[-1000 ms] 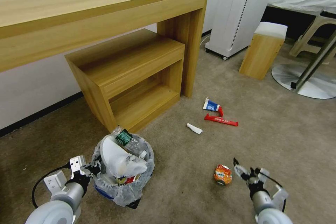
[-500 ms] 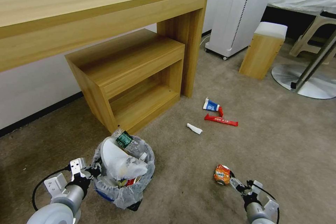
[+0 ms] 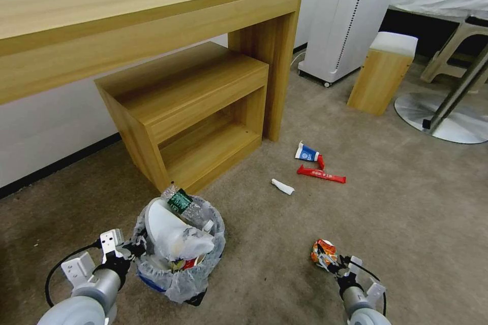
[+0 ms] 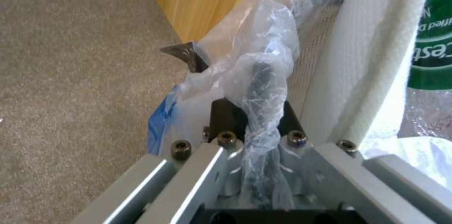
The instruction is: Pick up the trash bin and place the garbage on the floor into it.
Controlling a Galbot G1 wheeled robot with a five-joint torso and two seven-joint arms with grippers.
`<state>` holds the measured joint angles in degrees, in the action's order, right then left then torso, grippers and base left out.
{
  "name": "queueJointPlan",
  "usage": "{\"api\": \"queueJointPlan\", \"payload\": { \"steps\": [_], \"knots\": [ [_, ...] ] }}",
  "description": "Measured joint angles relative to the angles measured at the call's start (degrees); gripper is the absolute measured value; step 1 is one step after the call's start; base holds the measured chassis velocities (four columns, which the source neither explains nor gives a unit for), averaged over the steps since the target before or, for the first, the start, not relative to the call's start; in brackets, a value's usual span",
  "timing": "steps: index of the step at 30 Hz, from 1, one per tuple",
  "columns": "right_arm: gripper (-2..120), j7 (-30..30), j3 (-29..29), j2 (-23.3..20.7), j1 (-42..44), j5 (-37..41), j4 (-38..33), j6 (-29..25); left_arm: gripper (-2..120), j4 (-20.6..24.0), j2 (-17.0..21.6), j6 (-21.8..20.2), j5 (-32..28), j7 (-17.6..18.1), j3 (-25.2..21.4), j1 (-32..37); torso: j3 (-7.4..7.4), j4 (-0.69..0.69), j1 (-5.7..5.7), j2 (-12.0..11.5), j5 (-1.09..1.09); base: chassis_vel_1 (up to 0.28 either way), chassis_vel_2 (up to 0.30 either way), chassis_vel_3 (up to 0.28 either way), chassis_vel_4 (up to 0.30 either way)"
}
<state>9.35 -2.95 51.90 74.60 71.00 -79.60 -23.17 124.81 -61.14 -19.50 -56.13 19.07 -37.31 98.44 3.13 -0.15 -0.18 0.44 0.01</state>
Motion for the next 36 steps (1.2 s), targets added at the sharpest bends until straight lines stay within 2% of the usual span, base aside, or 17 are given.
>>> {"api": "queueJointPlan", "payload": {
  "steps": [8,25,28,31,32,35,36],
  "knots": [
    [100,-2.3,1.0,0.0,1.4,-1.2,1.4,-0.5,3,0.0,0.3,0.0,-0.5,0.1,0.0,-0.6,0.0,0.0,0.0,0.0,0.0,0.0,0.0,0.0,0.0],
    [98,-4.4,-1.7,4.0,-4.7,-2.9,9.9,-0.9,3,0.9,0.5,0.5,-1.0,0.0,-0.2,0.7,0.0,0.01,0.0,0.0,0.0,0.0,0.0,0.0,0.0],
    [92,-4.4,-2.1,4.5,-5.7,-3.5,10.7,-0.9,3,1.4,0.6,0.6,-1.3,0.0,-0.3,0.9,0.0,0.01,0.0,0.0,-0.01,0.0,0.0,0.0,0.0],
    [78,-4.3,-3.1,5.3,-7.1,-4.5,12.7,-1.1,3,2.1,0.6,0.6,-1.8,0.0,-0.3,1.0,0.0,0.01,0.0,0.0,-0.01,0.0,0.0,0.0,0.0],
    [78,-4.3,-3.1,5.3,-7.1,-4.5,12.7,-1.1,3,2.1,0.6,0.6,-1.8,0.0,-0.3,1.0,0.0,0.01,0.0,0.0,-0.01,0.0,0.0,0.0,0.0],
    [65,-4.2,-3.6,6.0,-7.6,-5.2,13.5,-1.4,3,2.2,0.4,0.6,-1.8,0.1,-0.2,1.3,0.0,0.01,0.0,0.0,0.0,0.0,0.0,0.0,0.0],
    [65,-4.2,-3.6,6.0,-7.6,-5.2,13.5,-1.4,3,2.2,0.4,0.6,-1.8,0.1,-0.2,1.3,0.0,0.01,0.0,0.0,0.0,0.0,0.0,0.0,0.0]
  ]
}}
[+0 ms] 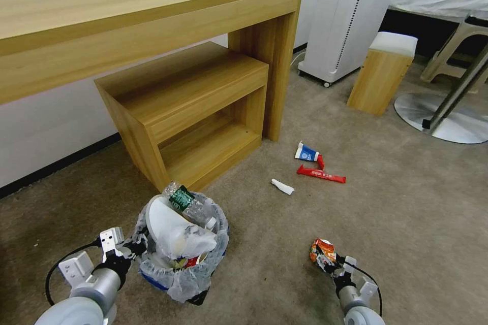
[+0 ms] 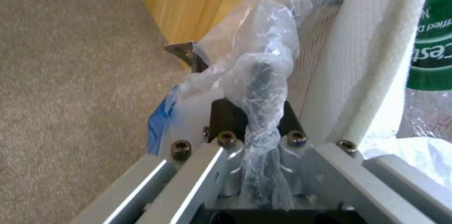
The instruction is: Pick up the trash bin and place the garbage on the floor into it.
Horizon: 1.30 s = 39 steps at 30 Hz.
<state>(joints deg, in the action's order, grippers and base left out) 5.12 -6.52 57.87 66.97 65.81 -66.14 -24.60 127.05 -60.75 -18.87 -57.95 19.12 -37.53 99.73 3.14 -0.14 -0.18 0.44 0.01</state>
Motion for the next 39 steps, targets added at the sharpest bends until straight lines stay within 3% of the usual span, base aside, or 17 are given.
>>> {"api": "queueJointPlan", "payload": {
  "steps": [2,10,19,26,28,30,33,37,39],
  "knots": [
    [51,0.1,-0.3,0.5,-0.3,-0.7,0.7,-0.6,3,0.0,-0.1,0.1,0.0,0.0,0.1,0.1,0.0,0.01,0.0,0.0,-0.01,0.0,0.0,0.0,0.0],
    [28,0.0,-0.3,-0.1,0.1,-2.4,0.6,-1.8,3,-0.2,-0.2,0.1,0.1,0.0,0.1,-0.2,0.0,0.0,0.0,0.0,0.0,0.0,0.0,0.0,0.0],
    [2,-4.0,-0.2,-4.8,1.3,-5.5,-8.5,-6.9,3,-1.2,-0.5,0.1,0.2,0.0,0.3,-1.0,0.0,0.0,0.0,0.0,-0.01,0.0,0.0,0.0,0.0],
    [0,-6.7,-3.3,-12.8,-5.0,-7.7,-22.9,-8.4,3,-0.9,-0.5,-0.1,0.4,0.0,0.5,-1.2,0.0,-0.01,0.0,0.0,-0.01,0.0,0.0,0.0,0.0],
    [0,-7.2,-6.8,-16.9,-11.0,-7.7,-28.2,-8.0,3,-0.4,-0.7,-0.2,0.6,0.1,0.6,-1.2,0.0,0.02,0.0,0.0,0.0,0.0,0.0,0.0,0.0],
    [0,-7.3,-8.1,-18.2,-12.9,-7.5,-29.6,-7.7,3,-0.3,-0.7,-0.2,0.6,0.1,0.6,-1.2,0.0,0.02,0.0,0.0,0.0,0.0,0.0,0.0,0.0],
    [0,-8.2,-16.7,-22.9,-26.0,-5.9,-35.9,-6.2,3,0.0,-0.4,-0.6,0.4,0.4,1.3,-2.2,0.0,0.04,0.0,0.0,-0.01,0.0,0.0,0.0,0.0],
    [0,-9.1,-19.0,-25.9,-30.2,-5.1,-40.0,-4.3,3,-0.7,0.8,-1.2,-0.9,1.2,3.3,-5.1,0.01,0.06,0.0,0.0,0.0,0.0,0.0,0.0,0.0],
    [0,-9.7,-21.0,-27.5,-32.7,-4.7,-42.4,-3.2,3,-1.3,1.7,-1.5,-2.0,1.8,4.8,-7.2,0.0,-0.11,-0.01,0.0,0.05,0.0,0.0,0.0,0.0]
  ]
}}
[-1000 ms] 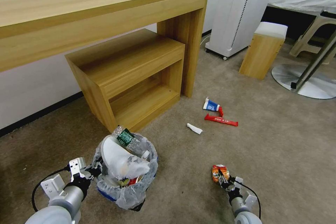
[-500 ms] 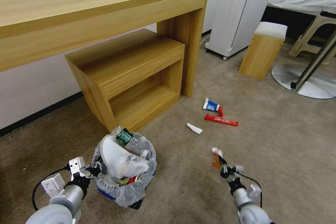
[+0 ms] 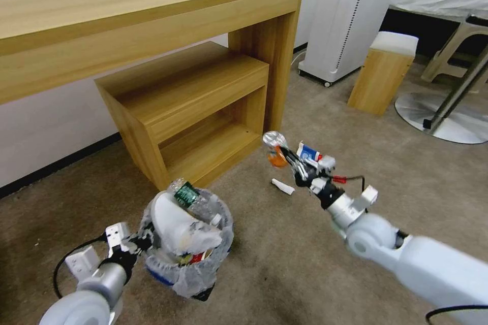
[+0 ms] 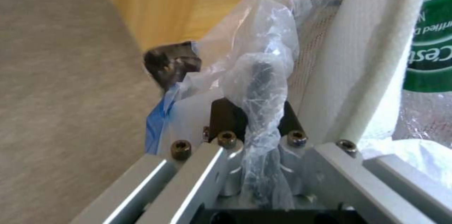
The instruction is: Pick up the trash bin and place the garbage on the floor into it.
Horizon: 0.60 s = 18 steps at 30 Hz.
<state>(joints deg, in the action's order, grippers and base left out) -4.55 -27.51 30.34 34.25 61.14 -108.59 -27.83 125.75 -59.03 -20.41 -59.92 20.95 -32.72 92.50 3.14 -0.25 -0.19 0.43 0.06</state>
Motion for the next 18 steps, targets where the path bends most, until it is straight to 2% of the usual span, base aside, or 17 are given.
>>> {"api": "queueJointPlan", "payload": {
  "steps": [2,3,4,6,7,10,11,13,18],
  "knots": [
    [0,-2.2,-8.0,0.6,-6.9,1.4,-1.4,1.6,3,0.2,0.3,-0.3,-0.6,0.3,0.3,-0.5,0.01,0.04,0.0,0.0,-0.1,-0.011,-0.027,-0.011,-0.02],
    [0,-2.2,-8.0,0.6,-6.9,1.4,-1.4,1.6,3,0.2,0.3,-0.3,-0.6,0.3,0.3,-0.5,0.01,0.04,0.0,0.0,-0.1,-0.023,-0.054,-0.022,-0.04],
    [0,-2.6,-10.9,1.2,-9.6,1.7,-1.5,1.8,3,0.5,0.3,-0.3,-0.8,0.4,0.3,-0.5,0.0,0.11,0.0,0.0,-0.08,-0.023,-0.054,0.007,-0.011],
    [0,-3.5,-17.6,3.2,-16.3,1.9,-1.2,1.7,3,1.1,0.4,-0.4,-1.2,0.7,0.1,-0.6,0.0,0.15,0.0,0.0,-0.05,0.0,0.0,0.0,0.0],
    [0,-3.5,-17.6,3.2,-16.3,1.9,-1.2,1.7,3,1.1,0.4,-0.4,-1.2,0.7,0.1,-0.6,0.0,0.15,0.0,0.0,-0.05,0.0,0.0,0.0,0.0],
    [0,-3.9,-24.4,5.7,-22.1,2.0,-0.4,1.5,3,1.7,0.7,-0.5,-1.5,1.0,-0.1,-0.6,0.0,0.15,0.0,0.0,-0.04,0.0,0.0,0.0,0.0],
    [0,-3.9,-24.4,5.7,-22.1,2.0,-0.4,1.5,3,1.7,0.7,-0.5,-1.5,1.0,-0.1,-0.6,0.0,0.15,0.0,0.0,-0.04,0.0,0.0,0.0,0.0],
    [0,-4.2,-28.1,6.7,-24.3,1.9,-0.1,1.4,3,2.0,0.9,-0.5,-1.7,1.1,-0.3,-0.5,0.0,0.11,0.0,0.0,-0.05,0.0,0.0,0.0,0.0],
    [0,-4.4,-31.3,6.8,-25.4,1.8,-0.5,1.2,3,2.1,1.1,-0.5,-1.8,1.2,-0.5,-0.5,0.0,0.11,0.0,0.0,-0.04,0.0,0.0,0.0,0.0]
  ]
}}
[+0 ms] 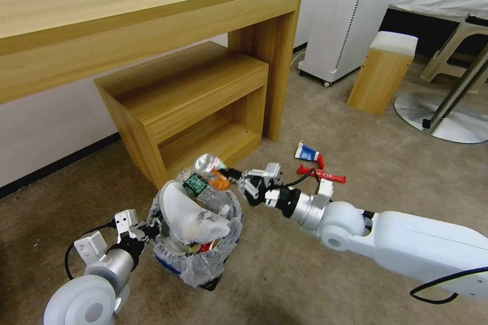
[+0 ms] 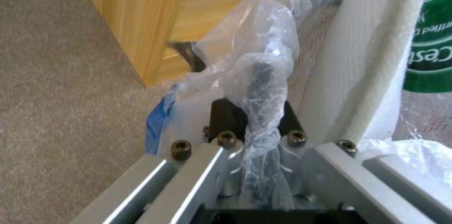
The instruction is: Pick up the trash bin and place the garbage on the floor into it.
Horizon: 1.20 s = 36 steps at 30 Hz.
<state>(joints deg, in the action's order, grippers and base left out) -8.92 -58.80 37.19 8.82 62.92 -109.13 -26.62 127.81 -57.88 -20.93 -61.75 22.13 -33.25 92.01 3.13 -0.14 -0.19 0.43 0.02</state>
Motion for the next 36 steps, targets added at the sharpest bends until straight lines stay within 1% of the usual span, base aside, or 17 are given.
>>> {"api": "queueJointPlan", "payload": {
  "steps": [1,3,8,10,12,15,24,27,36],
  "knots": [
    [0,0.0,0.0,0.0,0.0,0.0,0.0,0.0,3,0.0,0.0,0.0,0.0,0.0,0.0,0.0,0.0,0.0,0.0,0.0,0.0,0.0,0.0,0.0,0.0],
    [0,-0.2,-2.3,0.0,-0.3,-0.2,0.4,0.0,3,0.3,0.2,0.0,-0.4,0.1,-0.1,0.0,0.0,-0.01,0.0,0.0,-0.01,0.0,0.0,0.0,0.0],
    [0,-0.2,-4.2,1.0,-0.3,-0.5,1.7,-0.2,3,0.8,0.3,0.0,-0.8,0.3,-0.4,0.0,0.0,-0.01,0.0,0.0,-0.01,0.0,0.0,0.0,0.0],
    [0,-0.3,-5.8,2.2,-1.0,-0.6,2.7,-0.3,3,1.1,0.4,0.0,-0.9,0.3,-0.6,0.2,0.0,0.0,0.0,0.0,-0.02,0.0,0.0,0.0,0.0],
    [0,-0.4,-6.2,2.7,-1.2,-0.6,3.1,-0.3,3,1.1,0.4,0.0,-0.9,0.3,-0.6,0.2,0.0,0.0,0.0,0.0,0.0,0.0,0.0,0.0,0.0],
    [0,-0.5,-8.1,5.3,-2.2,-0.4,5.0,-0.7,3,1.5,0.5,0.0,-1.1,0.3,-0.8,0.2,0.0,0.0,0.0,0.0,-0.02,0.0,0.0,0.0,0.0],
    [0,-0.1,-10.0,7.9,-2.1,0.6,7.0,-0.8,3,1.7,0.4,0.0,-1.5,0.3,-1.1,0.2,0.0,-0.01,0.0,0.0,-0.01,0.0,0.0,0.0,0.0],
    [0,-0.1,-10.5,8.8,-1.6,0.3,9.1,-1.3,3,1.7,0.4,0.1,-1.5,0.4,-1.1,0.0,0.0,0.0,0.0,0.0,-0.02,0.0,0.0,0.0,0.0],
    [0,-0.1,-10.0,9.3,0.2,-0.8,11.4,-1.8,3,1.5,0.2,0.1,-1.5,0.4,-0.9,0.0,0.0,-0.01,0.0,0.0,-0.01,0.0,0.0,0.0,0.0]
  ]
}}
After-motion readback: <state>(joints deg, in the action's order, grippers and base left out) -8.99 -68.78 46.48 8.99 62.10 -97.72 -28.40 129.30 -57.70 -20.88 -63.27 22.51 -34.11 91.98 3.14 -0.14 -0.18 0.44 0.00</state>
